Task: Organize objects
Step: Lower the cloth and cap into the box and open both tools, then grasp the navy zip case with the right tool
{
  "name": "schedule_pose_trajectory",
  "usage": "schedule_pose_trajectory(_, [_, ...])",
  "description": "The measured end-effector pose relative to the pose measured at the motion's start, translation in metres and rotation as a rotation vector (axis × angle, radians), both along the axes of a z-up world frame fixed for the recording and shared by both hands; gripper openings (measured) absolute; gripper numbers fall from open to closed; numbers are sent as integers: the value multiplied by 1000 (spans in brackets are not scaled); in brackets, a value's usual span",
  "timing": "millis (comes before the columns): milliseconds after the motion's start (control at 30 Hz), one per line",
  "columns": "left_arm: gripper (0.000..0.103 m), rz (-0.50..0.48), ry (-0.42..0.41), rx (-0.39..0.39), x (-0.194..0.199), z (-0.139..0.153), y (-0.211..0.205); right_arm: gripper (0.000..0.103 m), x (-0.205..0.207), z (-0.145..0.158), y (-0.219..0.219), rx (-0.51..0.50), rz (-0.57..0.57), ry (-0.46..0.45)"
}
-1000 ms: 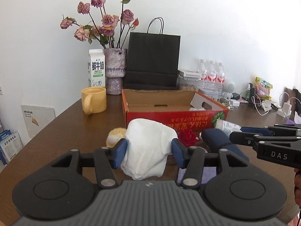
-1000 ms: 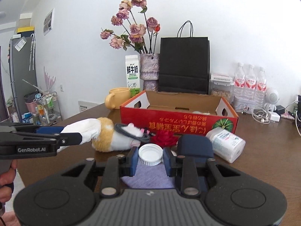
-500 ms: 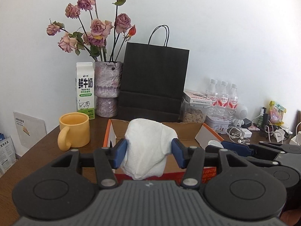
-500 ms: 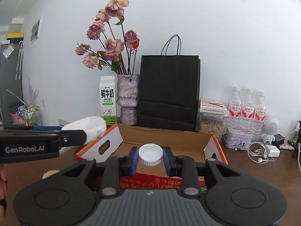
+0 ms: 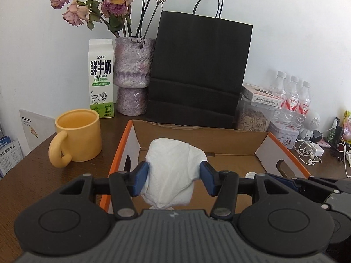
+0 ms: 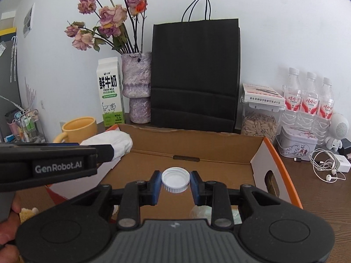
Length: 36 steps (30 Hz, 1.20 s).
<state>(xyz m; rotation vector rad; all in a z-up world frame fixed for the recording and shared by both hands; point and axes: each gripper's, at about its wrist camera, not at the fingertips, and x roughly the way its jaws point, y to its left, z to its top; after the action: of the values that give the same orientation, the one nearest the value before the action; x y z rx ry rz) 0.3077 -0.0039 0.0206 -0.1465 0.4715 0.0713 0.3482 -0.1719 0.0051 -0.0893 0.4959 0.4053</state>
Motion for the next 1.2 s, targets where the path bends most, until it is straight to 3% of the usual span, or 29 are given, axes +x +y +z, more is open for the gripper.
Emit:
schedule_pose_trajectory(133, [76, -7, -34, 1, -5, 2, -1, 28, 0, -5, 2, -29, -10, 12])
schedule_pose_trajectory(167, [87, -7, -35, 0, -6, 3, -2, 33, -1, -7, 2, -38, -17, 13])
schedule_pose_trajectory(200, [100, -7, -37, -3, -6, 3, -2, 46, -1, -7, 1, -43, -23, 15])
schedule_pose_trajectory(233, [103, -5, -46, -5, -7, 3, -2, 55, -2, -8, 0, -44, -29, 15])
schedule_pose_trajectory(267, [103, -7, -55, -4, -8, 4, -2, 72, -4, -8, -1, -44, -32, 12])
schedule_pose_trajectory(300, [103, -10, -57, -5, -8, 5, -3, 82, -6, -8, -2, -44, -34, 6])
schedule_pose_trajectory(400, [103, -18, -58, -21, -11, 9, -2, 93, -10, -4, -6, -26, -46, -5])
schedule_pose_trajectory(567, [103, -16, -57, -28, -20, 13, 2, 103, -20, 7, -15, 4, -53, -36])
schedule_pose_trajectory(867, [103, -28, -63, -4, -62, 22, 9, 103, -61, 19, -28, 12, -50, -74])
schedule_pose_trajectory(1200, [103, -47, -63, 43, -131, 27, 13, 103, -137, 20, -51, -15, -29, -64])
